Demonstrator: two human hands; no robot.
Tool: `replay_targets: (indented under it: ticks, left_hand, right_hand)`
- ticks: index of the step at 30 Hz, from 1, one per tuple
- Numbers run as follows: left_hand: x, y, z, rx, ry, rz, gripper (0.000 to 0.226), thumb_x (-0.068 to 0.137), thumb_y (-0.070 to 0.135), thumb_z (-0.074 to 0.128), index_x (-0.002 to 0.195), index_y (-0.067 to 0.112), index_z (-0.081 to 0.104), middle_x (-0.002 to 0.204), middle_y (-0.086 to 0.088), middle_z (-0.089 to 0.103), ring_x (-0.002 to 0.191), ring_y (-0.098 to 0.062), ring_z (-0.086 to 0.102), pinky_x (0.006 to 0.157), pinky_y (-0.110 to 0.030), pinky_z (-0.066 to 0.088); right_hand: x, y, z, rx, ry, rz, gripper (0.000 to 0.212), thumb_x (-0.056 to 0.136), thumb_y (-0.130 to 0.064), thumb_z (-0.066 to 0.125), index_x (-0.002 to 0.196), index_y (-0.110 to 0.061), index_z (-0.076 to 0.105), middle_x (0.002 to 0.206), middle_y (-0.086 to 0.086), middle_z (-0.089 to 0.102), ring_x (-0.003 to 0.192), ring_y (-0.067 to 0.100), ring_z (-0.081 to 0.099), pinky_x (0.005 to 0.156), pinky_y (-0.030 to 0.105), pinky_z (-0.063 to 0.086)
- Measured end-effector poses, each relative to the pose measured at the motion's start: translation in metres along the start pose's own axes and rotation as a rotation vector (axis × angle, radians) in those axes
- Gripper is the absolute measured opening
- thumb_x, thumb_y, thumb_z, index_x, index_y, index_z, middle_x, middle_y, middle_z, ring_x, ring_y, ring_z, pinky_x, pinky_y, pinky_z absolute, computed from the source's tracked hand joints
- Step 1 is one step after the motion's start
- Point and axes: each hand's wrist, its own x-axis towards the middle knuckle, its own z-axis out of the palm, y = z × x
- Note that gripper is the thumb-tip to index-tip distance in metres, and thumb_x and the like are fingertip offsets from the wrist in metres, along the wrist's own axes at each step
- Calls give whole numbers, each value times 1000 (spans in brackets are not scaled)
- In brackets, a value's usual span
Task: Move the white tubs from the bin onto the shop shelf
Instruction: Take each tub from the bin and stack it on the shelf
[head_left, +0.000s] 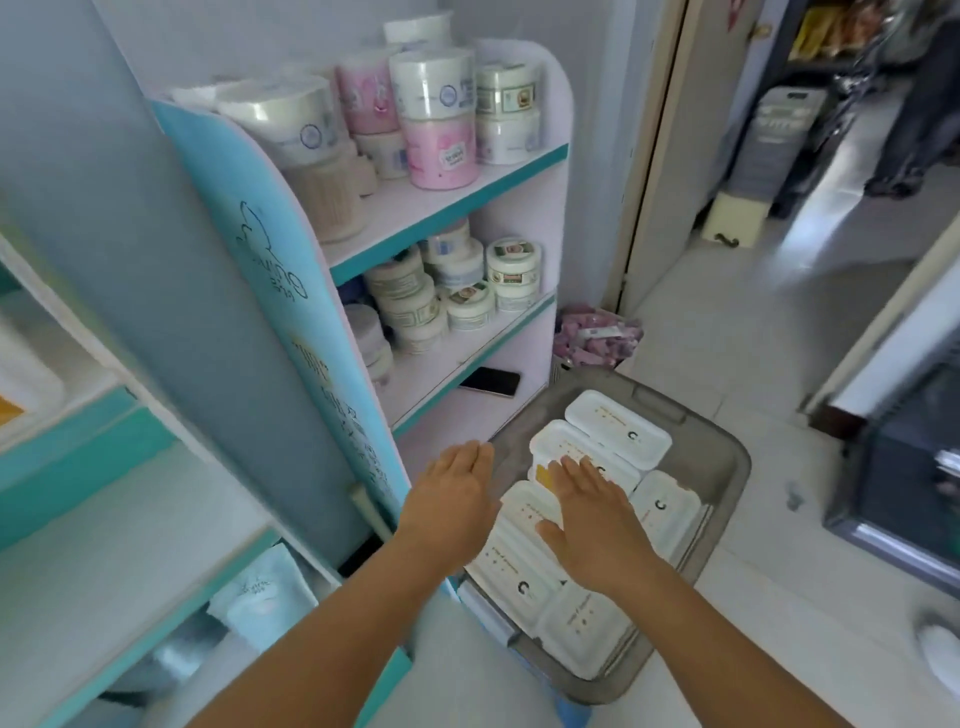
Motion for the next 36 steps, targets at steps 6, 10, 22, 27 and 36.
replay_targets:
  ticks: [6, 10, 22, 27, 36]
  left_hand:
    - [60, 19, 38, -87, -88, 19, 62, 99, 40, 40, 149, 13, 16, 152, -2, 28, 138, -20, 28, 112, -30, 24]
    - [102, 19, 66, -180, -177, 7, 56, 98, 39, 43, 145, 16, 24, 146, 1, 37, 128, -19, 41, 104, -31, 36]
    - [218, 11, 145, -178, -321, 53, 61, 99, 36, 39, 148, 9, 16, 152, -7, 24, 133, -24, 31, 102, -32, 34]
    - [231, 16, 171, -197, -311, 13, 66, 98, 40, 40, 149, 8, 14, 155, -10, 15, 138, -27, 22, 110, -34, 28]
    - [233, 22, 185, -286, -276, -59, 76, 96, 42, 45, 151, 9, 5, 158, -8, 2, 141, -30, 11, 110, -37, 29]
  right_hand:
    - [25, 55, 19, 73, -75, 186, 69, 100, -42, 35, 152, -17, -2, 161, 2, -5, 148, 20, -6, 119, 37, 3]
    - [45, 82, 32, 200, -57, 332, 70, 99, -41, 38, 152, -16, 1, 161, 2, 2, 148, 20, 1, 120, 36, 8]
    - [120, 114, 92, 647, 76, 771, 69, 98, -32, 44, 152, -14, 5, 159, 3, 17, 144, 21, 22, 113, 34, 24]
    - [149, 119, 113, 770, 175, 925, 65, 97, -32, 45, 150, -12, 14, 153, 9, 32, 137, 27, 37, 108, 43, 37]
    - [164, 127, 132, 838, 414, 1048, 35, 94, -18, 45, 126, -6, 48, 111, 10, 63, 98, 30, 60, 76, 32, 46]
